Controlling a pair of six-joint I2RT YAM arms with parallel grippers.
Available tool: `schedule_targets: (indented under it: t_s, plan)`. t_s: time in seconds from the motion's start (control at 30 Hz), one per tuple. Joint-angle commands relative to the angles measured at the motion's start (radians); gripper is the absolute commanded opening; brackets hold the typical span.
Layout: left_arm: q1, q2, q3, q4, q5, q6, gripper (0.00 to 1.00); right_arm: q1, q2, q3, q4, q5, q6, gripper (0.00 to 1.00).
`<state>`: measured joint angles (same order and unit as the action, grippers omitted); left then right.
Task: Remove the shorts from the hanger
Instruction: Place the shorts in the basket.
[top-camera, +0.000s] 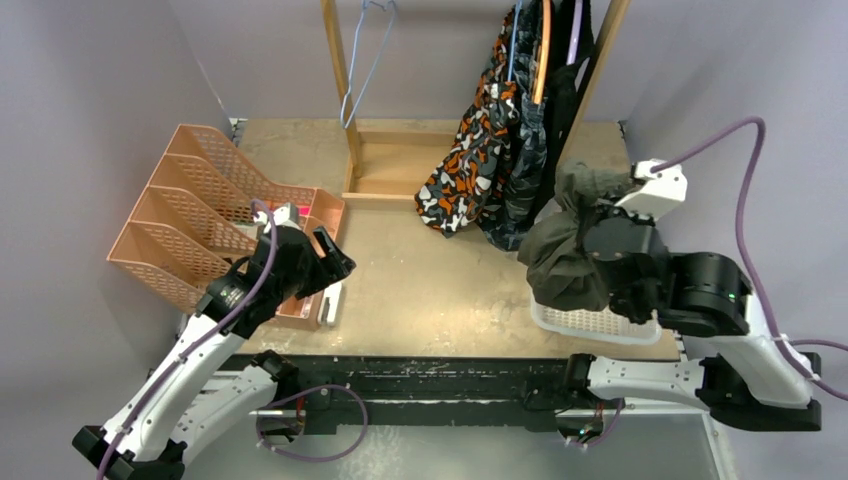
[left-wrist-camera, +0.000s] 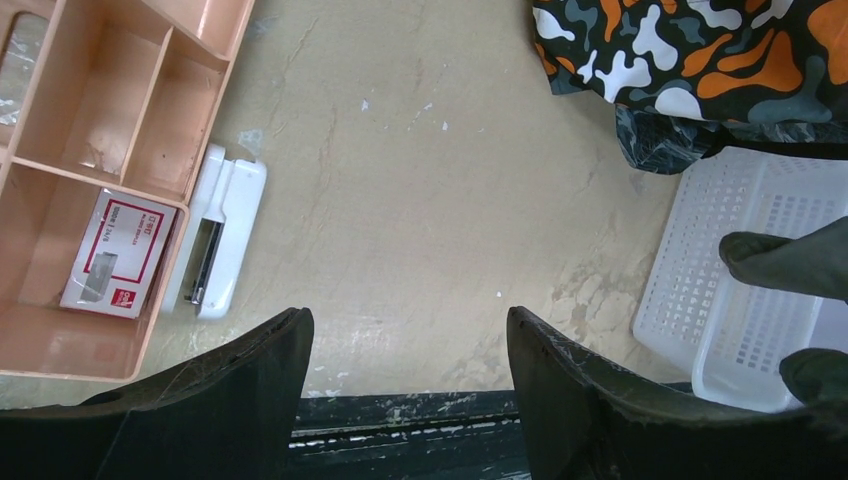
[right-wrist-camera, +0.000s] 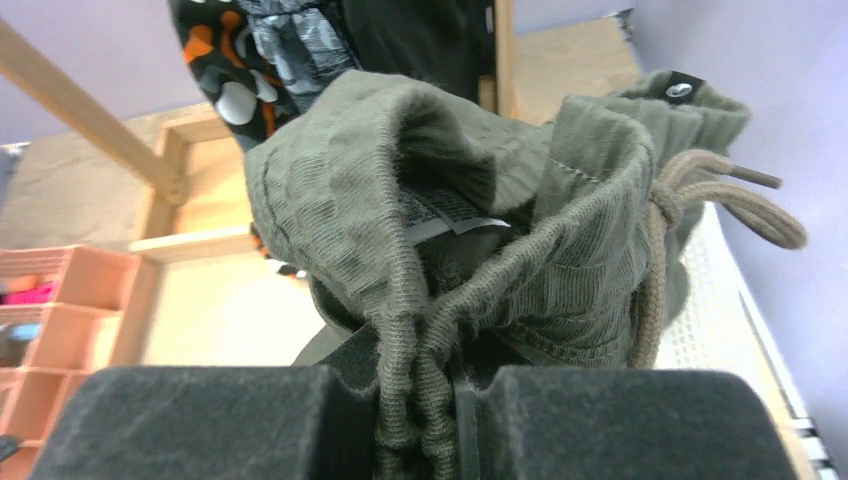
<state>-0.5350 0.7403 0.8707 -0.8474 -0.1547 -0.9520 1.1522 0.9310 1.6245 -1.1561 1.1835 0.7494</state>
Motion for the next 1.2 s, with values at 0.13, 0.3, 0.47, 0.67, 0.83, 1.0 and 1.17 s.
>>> schedule_targets:
  t_s: [0.13,0.3,0.47,0.67,0.83,1.0,1.17]
  plan:
    - [0.001,-0.018,-0.003,0.051,0.021,-0.029,0.7,-0.099,-0.042,-0.092,0.266,0.121,-0.274,0.01]
    - [0.001,-0.009,-0.015,0.076,0.045,-0.035,0.7,-0.358,-0.048,-0.295,0.574,-0.076,-0.53,0.01]
    - [0.001,-0.022,0.001,0.061,0.045,-0.03,0.69,-0.768,-0.025,-0.37,0.692,-0.424,-0.617,0.0]
    - [0.001,-0.031,0.0,0.038,0.034,-0.022,0.69,-0.997,0.035,-0.44,0.76,-0.667,-0.6,0.0]
    - [0.001,-0.024,-0.013,0.053,0.03,-0.018,0.69,-1.168,0.107,-0.362,0.715,-0.796,-0.575,0.0]
    - [0.001,-0.004,-0.018,0.064,0.046,-0.007,0.69,-1.285,0.164,-0.39,0.722,-0.993,-0.492,0.0]
    - [0.001,-0.016,-0.029,0.056,0.04,-0.004,0.69,-1.313,0.204,-0.524,0.764,-1.06,-0.374,0.0]
